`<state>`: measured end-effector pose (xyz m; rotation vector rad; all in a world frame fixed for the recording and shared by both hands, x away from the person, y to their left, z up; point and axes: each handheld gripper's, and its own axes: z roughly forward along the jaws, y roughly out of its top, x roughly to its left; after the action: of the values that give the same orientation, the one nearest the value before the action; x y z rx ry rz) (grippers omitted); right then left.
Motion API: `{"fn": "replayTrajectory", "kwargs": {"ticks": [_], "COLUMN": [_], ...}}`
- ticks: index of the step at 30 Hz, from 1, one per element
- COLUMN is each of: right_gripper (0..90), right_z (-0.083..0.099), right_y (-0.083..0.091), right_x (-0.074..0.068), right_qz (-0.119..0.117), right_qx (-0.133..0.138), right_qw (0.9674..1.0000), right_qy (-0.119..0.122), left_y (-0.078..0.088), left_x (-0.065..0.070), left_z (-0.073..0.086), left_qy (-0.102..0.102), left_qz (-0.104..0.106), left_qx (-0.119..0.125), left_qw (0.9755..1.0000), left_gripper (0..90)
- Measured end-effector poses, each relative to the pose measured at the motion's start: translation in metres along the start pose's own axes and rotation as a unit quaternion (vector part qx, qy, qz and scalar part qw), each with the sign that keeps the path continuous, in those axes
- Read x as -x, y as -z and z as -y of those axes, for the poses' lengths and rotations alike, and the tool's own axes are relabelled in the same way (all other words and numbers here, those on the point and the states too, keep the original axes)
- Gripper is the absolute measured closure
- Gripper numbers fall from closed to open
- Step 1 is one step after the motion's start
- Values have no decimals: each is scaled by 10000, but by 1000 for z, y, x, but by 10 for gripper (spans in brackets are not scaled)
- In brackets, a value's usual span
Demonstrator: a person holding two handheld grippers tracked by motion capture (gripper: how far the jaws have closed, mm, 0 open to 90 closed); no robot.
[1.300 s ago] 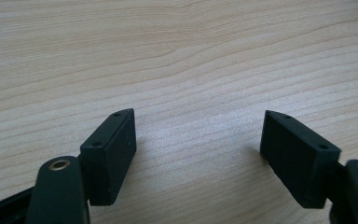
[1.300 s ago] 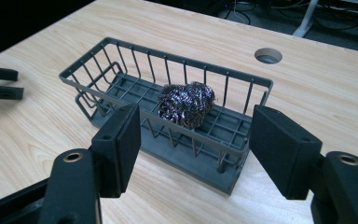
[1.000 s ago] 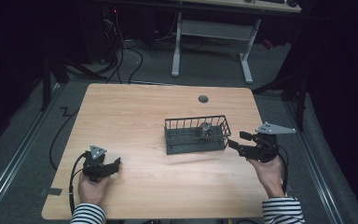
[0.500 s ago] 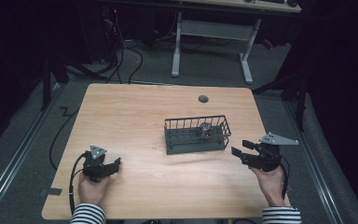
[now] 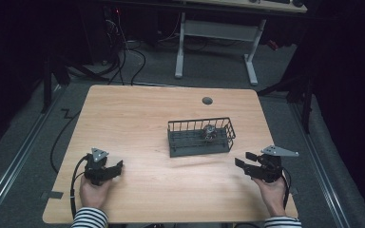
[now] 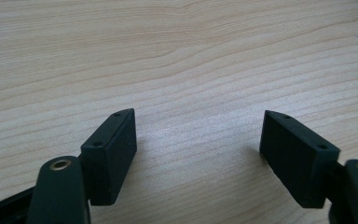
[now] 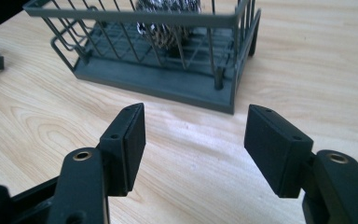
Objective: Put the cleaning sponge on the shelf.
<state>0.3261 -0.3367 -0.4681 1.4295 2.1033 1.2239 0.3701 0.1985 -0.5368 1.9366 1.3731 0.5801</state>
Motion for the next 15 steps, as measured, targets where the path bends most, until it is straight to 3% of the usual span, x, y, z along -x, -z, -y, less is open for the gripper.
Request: {"fn": "replayTrajectory", "kwargs": {"ticks": [15], "right_gripper": [383], "right_z": [26], "right_y": [-22], "right_x": [7], "right_qz": [169], "right_qx": [-128], "right_qw": [9997], "right_qy": [-137], "left_y": [0], "left_x": [0], "left_z": [0], "left_qy": [-13], "left_qz": [-9], "left_qx": [-8], "left_qw": [10000], "left_gripper": [277]}}
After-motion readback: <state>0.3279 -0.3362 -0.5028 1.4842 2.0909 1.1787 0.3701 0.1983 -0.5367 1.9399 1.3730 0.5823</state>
